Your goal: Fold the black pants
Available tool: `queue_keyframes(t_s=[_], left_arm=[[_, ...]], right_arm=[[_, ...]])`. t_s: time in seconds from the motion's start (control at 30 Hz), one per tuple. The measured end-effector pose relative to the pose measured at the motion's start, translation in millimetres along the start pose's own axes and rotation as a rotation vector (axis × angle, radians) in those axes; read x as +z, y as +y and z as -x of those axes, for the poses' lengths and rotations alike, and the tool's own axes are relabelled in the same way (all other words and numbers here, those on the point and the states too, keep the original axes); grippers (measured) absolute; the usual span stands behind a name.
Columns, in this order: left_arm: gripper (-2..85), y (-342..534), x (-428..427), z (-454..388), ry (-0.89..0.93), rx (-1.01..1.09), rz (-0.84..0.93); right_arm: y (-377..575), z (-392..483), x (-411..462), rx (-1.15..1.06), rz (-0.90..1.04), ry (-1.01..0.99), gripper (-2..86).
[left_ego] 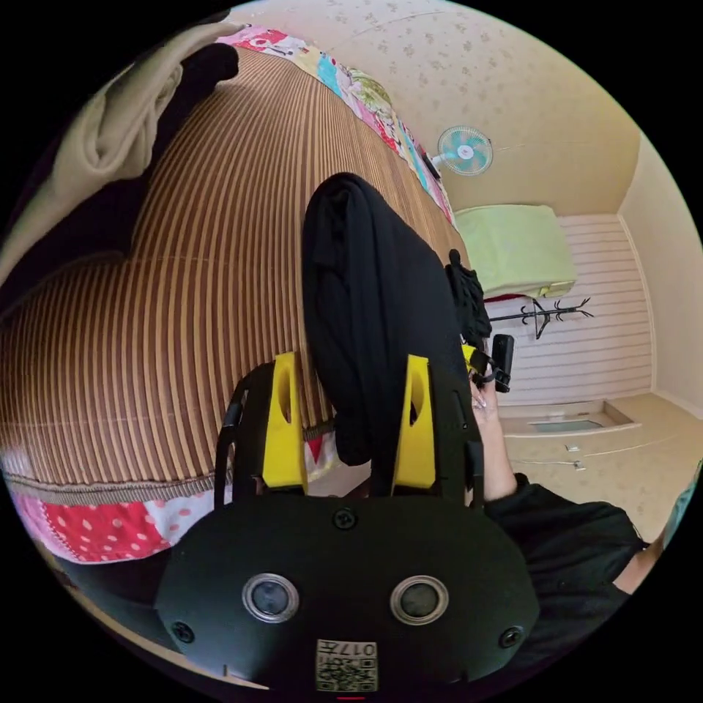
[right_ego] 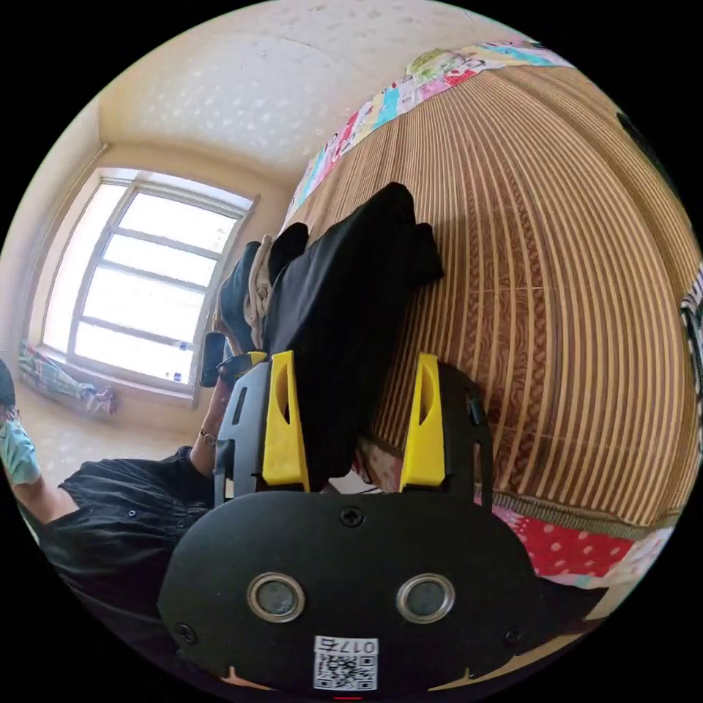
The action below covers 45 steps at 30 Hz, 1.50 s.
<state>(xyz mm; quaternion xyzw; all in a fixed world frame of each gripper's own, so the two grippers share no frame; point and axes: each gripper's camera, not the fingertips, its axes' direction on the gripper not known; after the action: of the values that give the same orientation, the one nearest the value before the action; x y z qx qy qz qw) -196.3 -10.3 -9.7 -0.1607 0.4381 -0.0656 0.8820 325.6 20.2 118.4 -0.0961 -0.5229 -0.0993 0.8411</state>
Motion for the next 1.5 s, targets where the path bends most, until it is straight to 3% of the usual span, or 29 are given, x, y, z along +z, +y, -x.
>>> queue_keyframes(t_s=[0.1, 0.27, 0.4, 0.63, 0.73, 0.9, 0.97, 1.0, 1.1, 1.2, 1.3, 1.37, 1.5], left_arm=[[15.3, 24.6, 24.6, -1.0, 0.081, -0.045, 0.027], [10.7, 82.6, 3.7, -36.3, 0.018, 0.025, -0.060], [10.0, 131.5, -77.5, -92.2, -0.040, 0.136, -0.283], [10.1, 178.8, -276.9, -166.7, -0.248, 0.340, -0.766], [10.5, 154.6, -348.1, -148.5, -0.296, 0.211, -0.799], [12.3, 85.3, -377.3, -28.2, -0.399, -0.174, -0.639], [13.7, 65.1, -350.7, 34.7, -0.448, -0.359, -0.469], [14.8, 68.0, -334.5, 62.7, -0.441, -0.393, -0.442], [15.4, 125.6, -333.8, 71.7, -0.283, -0.312, -0.673], [12.9, 189.8, -311.7, 27.6, -0.532, -0.223, -0.813], [11.1, 244.9, -249.3, -27.3, -0.686, -0.013, -0.924], [8.4, 259.3, -197.1, -49.8, -0.650, 0.129, -0.890], [1.3, 230.5, -74.7, -82.2, -0.407, 0.310, -0.542]], right_arm=[[9.7, -6.7, 22.5, 0.074, -0.026, -0.131, 17.3], [45.4, 20.0, 26.1, 0.044, -0.046, -0.299, 10.7], [40.0, 92.1, 24.0, -0.106, -0.041, -0.352, 8.4], [-56.4, 316.3, 70.8, -0.606, 0.006, -0.468, 7.4], [-115.0, 385.3, 123.8, -0.557, 0.039, -0.536, 8.0], [-187.8, 428.9, 254.4, -0.507, 0.095, -0.186, 10.1], [-200.7, 407.3, 337.1, -0.457, 0.279, 0.059, 11.2], [-198.9, 398.8, 352.8, -0.450, 0.326, 0.085, 11.3], [-178.8, 363.1, 344.2, -0.390, 0.252, -0.179, 11.4], [-136.2, 333.2, 297.7, -0.467, 0.236, -0.203, 9.2], [-62.6, 275.7, 229.9, -0.488, 0.065, 0.094, 6.5], [0.8, 222.7, 179.6, -0.431, -0.004, 0.408, 3.3], [90.0, 169.6, 97.1, -0.328, -0.065, 0.816, 1.8]])
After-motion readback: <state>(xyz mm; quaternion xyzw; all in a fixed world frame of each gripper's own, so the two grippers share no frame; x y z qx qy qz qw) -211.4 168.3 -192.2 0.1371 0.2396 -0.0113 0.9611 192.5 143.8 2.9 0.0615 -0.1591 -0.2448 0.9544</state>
